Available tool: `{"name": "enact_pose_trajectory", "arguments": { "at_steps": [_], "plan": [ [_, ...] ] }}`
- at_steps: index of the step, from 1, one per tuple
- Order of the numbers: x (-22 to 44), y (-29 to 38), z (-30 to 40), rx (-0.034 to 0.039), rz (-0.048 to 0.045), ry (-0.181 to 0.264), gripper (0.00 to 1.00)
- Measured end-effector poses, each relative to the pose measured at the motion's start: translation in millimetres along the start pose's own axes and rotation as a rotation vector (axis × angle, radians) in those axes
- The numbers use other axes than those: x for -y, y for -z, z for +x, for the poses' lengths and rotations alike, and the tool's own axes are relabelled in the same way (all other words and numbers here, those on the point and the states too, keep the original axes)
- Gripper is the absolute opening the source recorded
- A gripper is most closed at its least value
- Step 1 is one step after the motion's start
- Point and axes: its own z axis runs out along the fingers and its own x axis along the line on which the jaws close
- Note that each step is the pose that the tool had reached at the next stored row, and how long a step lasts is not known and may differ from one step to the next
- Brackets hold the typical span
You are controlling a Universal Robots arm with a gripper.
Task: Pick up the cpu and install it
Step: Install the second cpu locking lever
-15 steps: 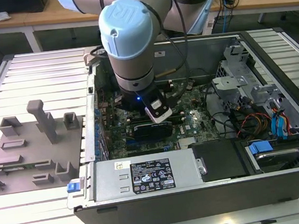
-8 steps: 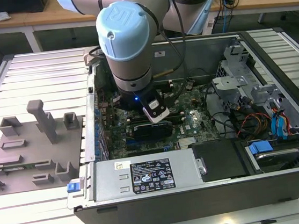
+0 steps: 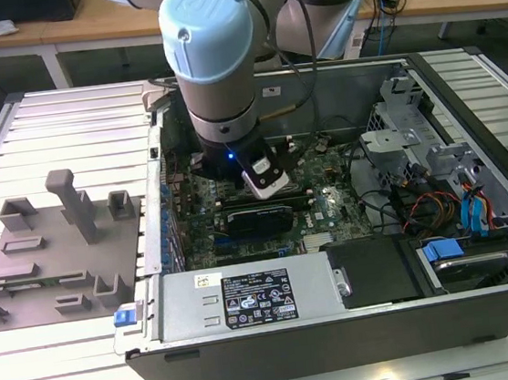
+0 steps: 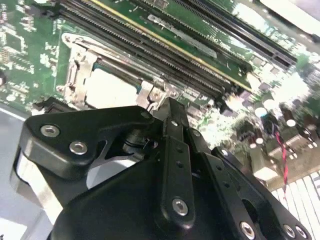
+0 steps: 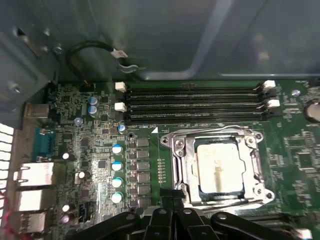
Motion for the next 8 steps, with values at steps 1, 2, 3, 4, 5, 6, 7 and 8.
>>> {"name": "enact_pose_trajectory", "arguments": {
  "at_steps": [1,2,3,4,5,6,7,8],
  "plan": [
    [-0.8,2.9,-0.4,0.0003,0.0089,0.001,0.11],
    [-1.2,4.2,-0.9,0.0003,0.0170,0.001,0.11],
    [-1.3,4.1,-2.5,0.0000,0.0253,0.001,0.11],
    [-1.5,3.8,-6.1,-0.0001,0.0300,0.001,0.11],
    [-1.6,3.4,-10.4,-0.0005,0.0339,0.001,0.11],
    [-1.8,2.9,-15.5,-0.0011,0.0381,0.000,0.11],
    [-3.2,2.0,-23.0,-0.0020,0.0451,0.000,0.11],
    [-4.5,1.5,-25.3,-0.0022,0.0468,0.001,0.11]
  ]
}}
